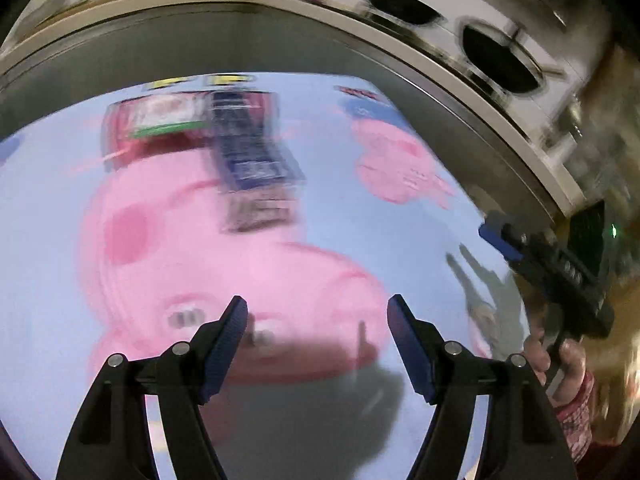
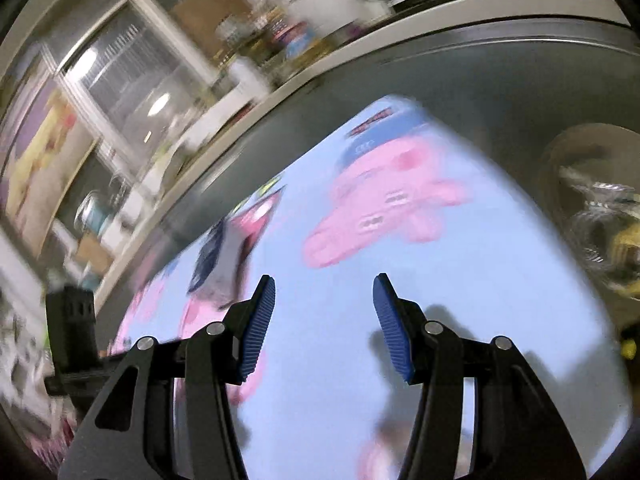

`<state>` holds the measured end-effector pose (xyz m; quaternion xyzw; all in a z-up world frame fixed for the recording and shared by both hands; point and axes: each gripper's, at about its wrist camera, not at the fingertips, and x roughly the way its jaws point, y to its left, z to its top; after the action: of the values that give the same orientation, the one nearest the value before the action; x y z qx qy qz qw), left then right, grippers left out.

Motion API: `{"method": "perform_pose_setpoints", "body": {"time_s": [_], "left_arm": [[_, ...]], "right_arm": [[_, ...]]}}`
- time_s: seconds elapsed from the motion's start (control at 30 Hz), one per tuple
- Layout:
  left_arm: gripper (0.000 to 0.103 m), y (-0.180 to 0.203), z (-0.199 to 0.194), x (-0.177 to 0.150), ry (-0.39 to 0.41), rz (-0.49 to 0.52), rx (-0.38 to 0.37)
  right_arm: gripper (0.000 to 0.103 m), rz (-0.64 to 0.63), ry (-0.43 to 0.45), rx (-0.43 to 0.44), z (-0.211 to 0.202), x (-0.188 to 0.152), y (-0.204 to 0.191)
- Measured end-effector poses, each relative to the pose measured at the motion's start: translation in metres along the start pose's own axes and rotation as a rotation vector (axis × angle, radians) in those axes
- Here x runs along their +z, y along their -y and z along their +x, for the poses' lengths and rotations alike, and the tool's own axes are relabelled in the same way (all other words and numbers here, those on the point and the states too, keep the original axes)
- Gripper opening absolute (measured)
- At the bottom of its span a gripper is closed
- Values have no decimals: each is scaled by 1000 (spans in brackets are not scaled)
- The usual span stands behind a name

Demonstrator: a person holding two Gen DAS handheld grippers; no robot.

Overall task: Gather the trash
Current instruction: 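Move both tools back to the milk carton and snack packet on the cloth, then grasp the dark blue milk carton with the left tool while the right tool grasps the white-green snack packet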

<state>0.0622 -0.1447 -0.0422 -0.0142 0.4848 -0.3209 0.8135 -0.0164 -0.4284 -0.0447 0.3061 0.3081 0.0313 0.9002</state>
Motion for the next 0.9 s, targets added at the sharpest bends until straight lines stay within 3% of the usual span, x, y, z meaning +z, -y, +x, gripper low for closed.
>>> {"method": "perform_pose_setpoints", "body": {"time_s": [0.17,0.4,0.5,0.63,0.7,0.9], "left_arm": [[72,-65,-30,12,72,-165,3],[85,-75,1,75,78,-188,-18],[87,-71,23,90,52,-184,-14],[87,-78,34,93,23,-205,-16],[90,-84,28,87,37,-215,-17],[88,-87,35,82,28,-203,37]], "right_arm": [[43,-118,-78,-84,85,22,-48],[41,-238,-146,-205,163,42,-87],[40,-305,-177,-168,177,27,-109],[37,-366,-265,60,170,-1,-139],[37,-396,-275,124,160,-10,-144],[37,-294,-241,52,151,4,-109]]}}
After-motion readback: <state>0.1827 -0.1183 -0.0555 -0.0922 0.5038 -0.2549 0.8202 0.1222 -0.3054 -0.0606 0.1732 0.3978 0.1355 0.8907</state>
